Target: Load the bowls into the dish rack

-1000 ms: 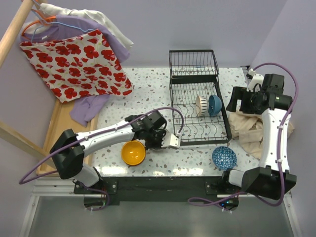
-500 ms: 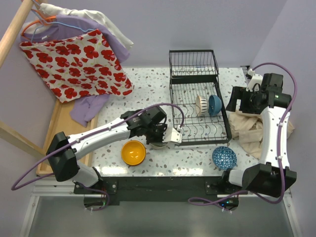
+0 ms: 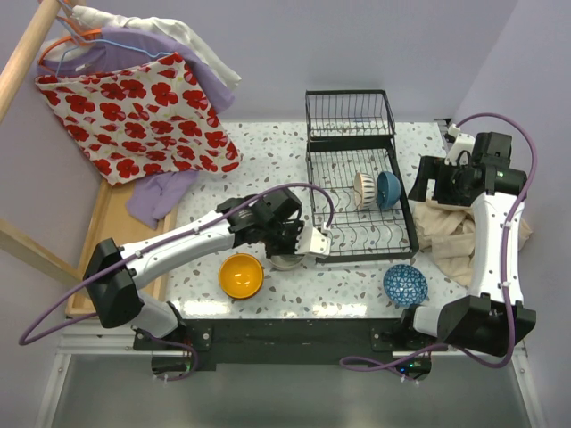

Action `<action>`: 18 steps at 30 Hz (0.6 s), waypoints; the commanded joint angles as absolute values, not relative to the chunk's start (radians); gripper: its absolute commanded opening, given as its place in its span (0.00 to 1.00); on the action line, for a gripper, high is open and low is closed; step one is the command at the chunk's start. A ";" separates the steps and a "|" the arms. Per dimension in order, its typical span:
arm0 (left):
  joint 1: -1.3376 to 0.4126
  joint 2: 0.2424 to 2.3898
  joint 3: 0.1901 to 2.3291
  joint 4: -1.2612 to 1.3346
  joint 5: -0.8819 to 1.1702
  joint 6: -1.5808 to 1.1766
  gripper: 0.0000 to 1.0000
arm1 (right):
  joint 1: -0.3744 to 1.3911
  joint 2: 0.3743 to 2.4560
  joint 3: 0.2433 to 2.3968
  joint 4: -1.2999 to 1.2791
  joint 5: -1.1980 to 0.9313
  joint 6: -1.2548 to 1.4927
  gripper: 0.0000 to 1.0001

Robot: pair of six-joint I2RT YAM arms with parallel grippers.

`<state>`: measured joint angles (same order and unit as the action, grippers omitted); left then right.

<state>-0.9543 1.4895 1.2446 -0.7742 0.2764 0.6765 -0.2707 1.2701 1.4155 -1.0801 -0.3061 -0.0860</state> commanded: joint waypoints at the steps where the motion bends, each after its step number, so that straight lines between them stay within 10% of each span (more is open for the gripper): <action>1: -0.956 1.434 1.281 -0.764 0.281 0.715 0.00 | -0.275 1.275 1.437 -1.066 -0.304 -0.078 0.87; 18: -0.776 1.525 1.425 -0.700 0.192 0.841 0.00 | -0.276 1.316 1.451 -1.051 -0.296 -0.069 0.87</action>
<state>-0.8356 1.4921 1.3674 -0.8074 0.2211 0.7628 -0.2707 1.3121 1.4155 -1.0760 -0.3050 -0.0795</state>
